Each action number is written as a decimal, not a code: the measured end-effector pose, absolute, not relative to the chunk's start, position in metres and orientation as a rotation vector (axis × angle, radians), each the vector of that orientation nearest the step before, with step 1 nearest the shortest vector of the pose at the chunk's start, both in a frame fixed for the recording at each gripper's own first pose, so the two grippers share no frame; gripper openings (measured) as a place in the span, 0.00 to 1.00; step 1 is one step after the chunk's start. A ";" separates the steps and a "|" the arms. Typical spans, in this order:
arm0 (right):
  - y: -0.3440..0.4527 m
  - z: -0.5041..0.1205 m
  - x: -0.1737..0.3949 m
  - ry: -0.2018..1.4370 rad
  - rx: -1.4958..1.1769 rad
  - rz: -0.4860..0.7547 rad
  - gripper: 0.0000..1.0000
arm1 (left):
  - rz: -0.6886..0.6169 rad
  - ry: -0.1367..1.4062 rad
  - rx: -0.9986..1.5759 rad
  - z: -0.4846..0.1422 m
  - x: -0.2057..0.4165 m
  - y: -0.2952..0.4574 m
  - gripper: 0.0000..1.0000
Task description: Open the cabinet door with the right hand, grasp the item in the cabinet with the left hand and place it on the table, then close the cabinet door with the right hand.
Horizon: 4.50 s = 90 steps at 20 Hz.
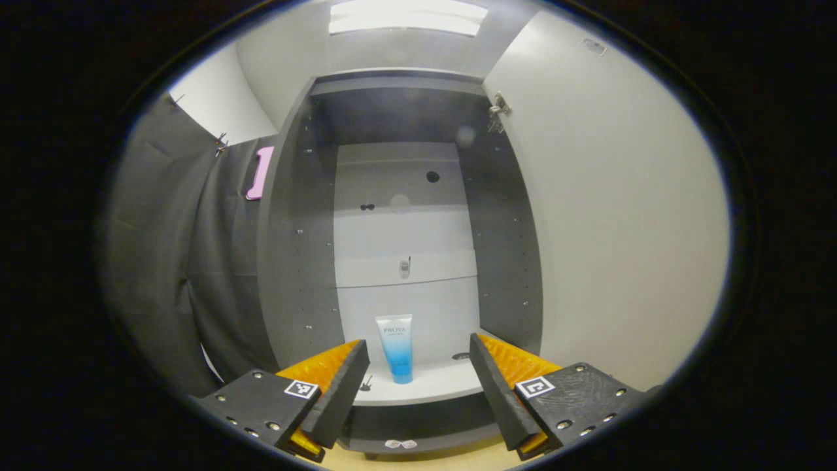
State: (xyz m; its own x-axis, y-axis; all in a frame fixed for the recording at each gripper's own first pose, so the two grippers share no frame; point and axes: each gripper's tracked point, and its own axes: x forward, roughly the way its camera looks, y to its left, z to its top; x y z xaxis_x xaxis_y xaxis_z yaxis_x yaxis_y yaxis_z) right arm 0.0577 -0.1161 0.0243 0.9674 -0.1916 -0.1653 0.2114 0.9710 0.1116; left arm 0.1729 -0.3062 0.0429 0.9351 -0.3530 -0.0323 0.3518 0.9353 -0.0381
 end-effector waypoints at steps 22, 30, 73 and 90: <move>-0.107 -0.003 0.095 0.224 0.177 -0.359 0.98 | -0.367 0.220 -0.128 -0.028 0.281 -0.331 0.46; -0.113 -0.003 0.107 0.225 0.191 -0.297 0.92 | -0.398 0.147 -0.151 -0.014 0.237 -0.316 0.43; -0.083 0.005 0.093 0.253 0.189 -0.043 0.98 | -0.196 0.432 -0.082 -0.318 -0.038 -0.179 0.46; -0.084 -0.004 0.109 0.264 0.240 -0.038 0.92 | -0.174 0.435 -0.031 -0.298 -0.049 -0.183 0.84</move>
State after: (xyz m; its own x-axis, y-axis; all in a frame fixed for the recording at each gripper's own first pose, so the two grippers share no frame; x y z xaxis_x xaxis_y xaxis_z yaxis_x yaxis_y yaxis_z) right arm 0.1091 -0.0836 -0.0042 0.9647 -0.0060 -0.2632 0.0688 0.9707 0.2301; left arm -0.0488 -0.1825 -0.2978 0.8922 -0.1742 -0.4167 0.1609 0.9847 -0.0671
